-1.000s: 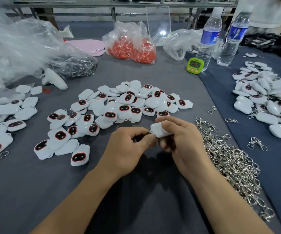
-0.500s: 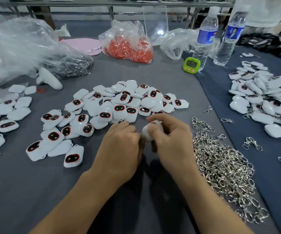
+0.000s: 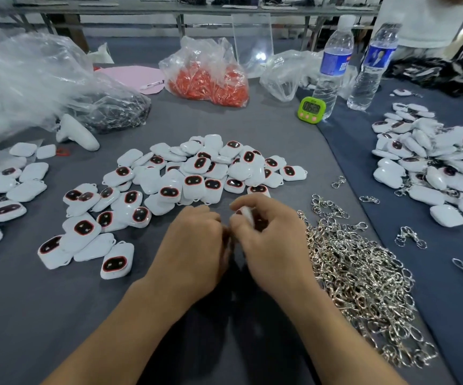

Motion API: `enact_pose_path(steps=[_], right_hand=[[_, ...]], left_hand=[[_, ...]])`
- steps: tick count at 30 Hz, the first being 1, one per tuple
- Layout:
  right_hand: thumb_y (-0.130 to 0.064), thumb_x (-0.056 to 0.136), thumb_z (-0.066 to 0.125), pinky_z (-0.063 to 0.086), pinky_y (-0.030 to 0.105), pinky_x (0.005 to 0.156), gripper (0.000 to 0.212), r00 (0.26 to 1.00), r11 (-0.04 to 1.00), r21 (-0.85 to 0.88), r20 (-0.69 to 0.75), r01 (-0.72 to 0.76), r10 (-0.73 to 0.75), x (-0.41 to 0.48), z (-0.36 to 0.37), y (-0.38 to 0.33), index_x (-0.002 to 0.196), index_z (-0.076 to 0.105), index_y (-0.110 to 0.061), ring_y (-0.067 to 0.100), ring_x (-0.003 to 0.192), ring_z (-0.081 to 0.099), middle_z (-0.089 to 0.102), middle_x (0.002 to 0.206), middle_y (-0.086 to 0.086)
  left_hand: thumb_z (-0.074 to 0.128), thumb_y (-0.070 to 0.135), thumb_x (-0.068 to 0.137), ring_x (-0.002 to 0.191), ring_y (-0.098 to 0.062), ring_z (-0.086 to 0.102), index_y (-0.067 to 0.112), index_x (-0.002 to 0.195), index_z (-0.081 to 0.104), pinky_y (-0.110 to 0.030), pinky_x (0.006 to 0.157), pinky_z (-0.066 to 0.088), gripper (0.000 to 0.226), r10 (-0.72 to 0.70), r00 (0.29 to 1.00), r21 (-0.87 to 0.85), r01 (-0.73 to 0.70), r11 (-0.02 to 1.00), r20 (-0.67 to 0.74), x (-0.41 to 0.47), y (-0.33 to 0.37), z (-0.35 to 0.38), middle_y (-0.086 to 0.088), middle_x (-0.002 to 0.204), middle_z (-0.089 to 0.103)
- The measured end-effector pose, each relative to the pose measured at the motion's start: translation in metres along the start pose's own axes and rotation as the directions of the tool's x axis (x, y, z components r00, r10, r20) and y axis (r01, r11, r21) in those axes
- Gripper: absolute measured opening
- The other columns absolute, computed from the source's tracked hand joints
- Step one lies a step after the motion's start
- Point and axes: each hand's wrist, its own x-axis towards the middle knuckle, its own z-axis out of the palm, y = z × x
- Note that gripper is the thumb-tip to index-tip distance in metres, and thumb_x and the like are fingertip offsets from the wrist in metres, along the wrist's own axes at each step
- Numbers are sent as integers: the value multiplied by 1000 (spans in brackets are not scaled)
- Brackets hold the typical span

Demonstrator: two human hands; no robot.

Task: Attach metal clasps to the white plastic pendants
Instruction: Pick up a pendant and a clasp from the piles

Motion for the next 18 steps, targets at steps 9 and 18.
enact_pose_path(steps=[9, 18], right_hand=[[0, 95, 59, 42, 20, 41, 15, 926, 745, 595, -3, -302, 378, 30, -39, -1, 100, 72, -5, 14, 46, 59, 74, 77, 11], [-15, 90, 72, 57, 30, 82, 22, 957, 953, 241, -176, -184, 229, 36, -45, 11, 111, 74, -19, 8, 88, 71, 77, 100, -5]], left_hand=[[74, 43, 85, 75, -8, 46, 32, 92, 76, -28, 82, 33, 13, -251, 963, -133, 238, 962, -96, -3, -6, 12, 17, 71, 56], [74, 40, 86, 77, -5, 41, 33, 94, 76, -26, 77, 31, 11, -311, 948, -161, 297, 941, -71, -2, -4, 13, 19, 75, 53]])
